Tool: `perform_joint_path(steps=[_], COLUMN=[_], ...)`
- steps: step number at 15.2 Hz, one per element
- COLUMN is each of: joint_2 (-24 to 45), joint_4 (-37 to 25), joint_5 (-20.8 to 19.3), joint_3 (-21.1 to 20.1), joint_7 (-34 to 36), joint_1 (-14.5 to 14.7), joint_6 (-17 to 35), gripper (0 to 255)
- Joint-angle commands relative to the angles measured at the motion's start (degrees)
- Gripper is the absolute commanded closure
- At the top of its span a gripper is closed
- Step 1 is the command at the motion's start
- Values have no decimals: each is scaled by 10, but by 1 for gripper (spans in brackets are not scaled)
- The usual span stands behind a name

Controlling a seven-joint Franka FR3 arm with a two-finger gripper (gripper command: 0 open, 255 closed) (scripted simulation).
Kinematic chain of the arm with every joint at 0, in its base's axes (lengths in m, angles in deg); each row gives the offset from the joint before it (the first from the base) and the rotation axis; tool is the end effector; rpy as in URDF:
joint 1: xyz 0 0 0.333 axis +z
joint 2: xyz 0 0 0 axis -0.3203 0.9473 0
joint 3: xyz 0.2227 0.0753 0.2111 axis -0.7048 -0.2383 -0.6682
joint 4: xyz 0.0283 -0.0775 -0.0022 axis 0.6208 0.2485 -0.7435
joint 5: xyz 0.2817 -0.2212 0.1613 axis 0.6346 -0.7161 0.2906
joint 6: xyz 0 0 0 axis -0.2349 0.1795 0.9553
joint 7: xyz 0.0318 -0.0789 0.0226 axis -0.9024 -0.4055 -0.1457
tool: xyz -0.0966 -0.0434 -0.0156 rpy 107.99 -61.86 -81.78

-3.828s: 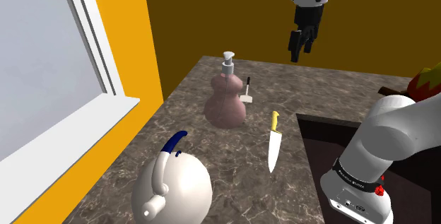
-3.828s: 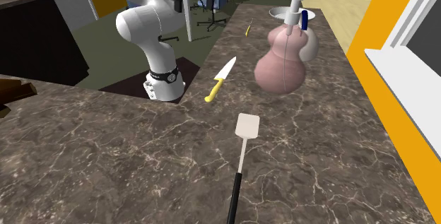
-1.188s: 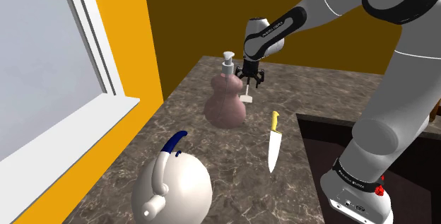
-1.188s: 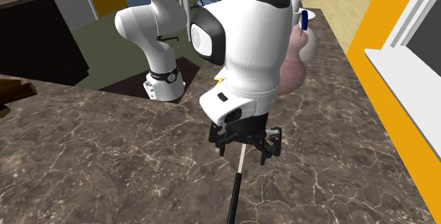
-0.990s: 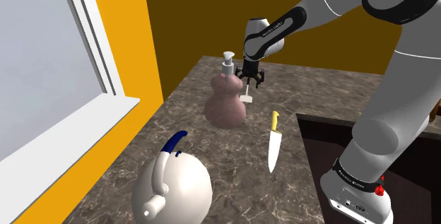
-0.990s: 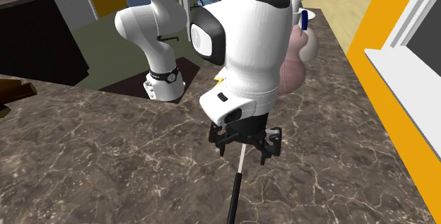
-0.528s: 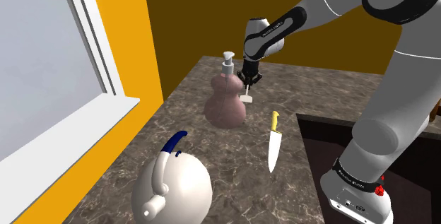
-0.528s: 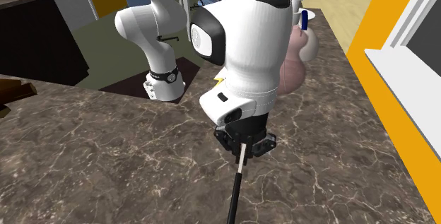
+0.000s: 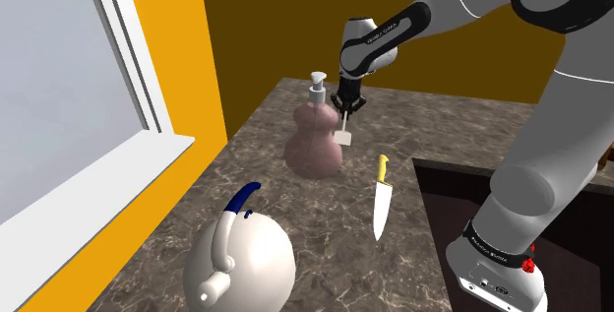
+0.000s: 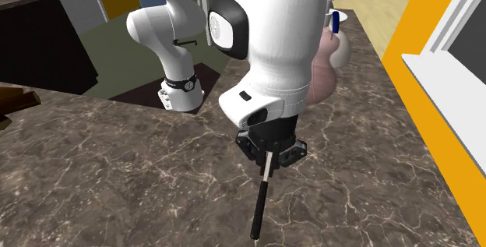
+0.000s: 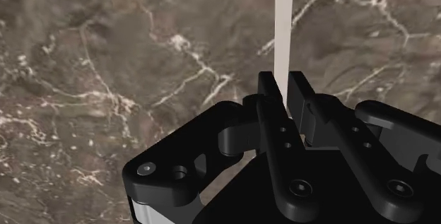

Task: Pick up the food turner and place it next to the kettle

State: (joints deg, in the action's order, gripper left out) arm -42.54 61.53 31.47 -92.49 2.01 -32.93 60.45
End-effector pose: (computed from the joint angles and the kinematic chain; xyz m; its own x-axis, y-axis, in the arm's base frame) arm 0.5475 -0.0953 0.3593 0.5448 -0.8359 0.0666 -0.8377 -0.5461 -0.0008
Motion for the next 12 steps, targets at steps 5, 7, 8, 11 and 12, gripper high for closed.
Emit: perform_joint_path(steps=[5,7,8,11,12], joint_2=[-24,-31,-35,-44,-46], joint_4=[-20,-28,-32,-45,-49], joint_5=[5,6,7,9,9], joint_3=[-1,-1,-1,-1,-1], joint_7=[-4,-6,-7,-9,-9], joint_1=[0,0,0,0,0], joint_6=[-44,-59,-66,-88,-96], gripper=[255,255,255,255,255])
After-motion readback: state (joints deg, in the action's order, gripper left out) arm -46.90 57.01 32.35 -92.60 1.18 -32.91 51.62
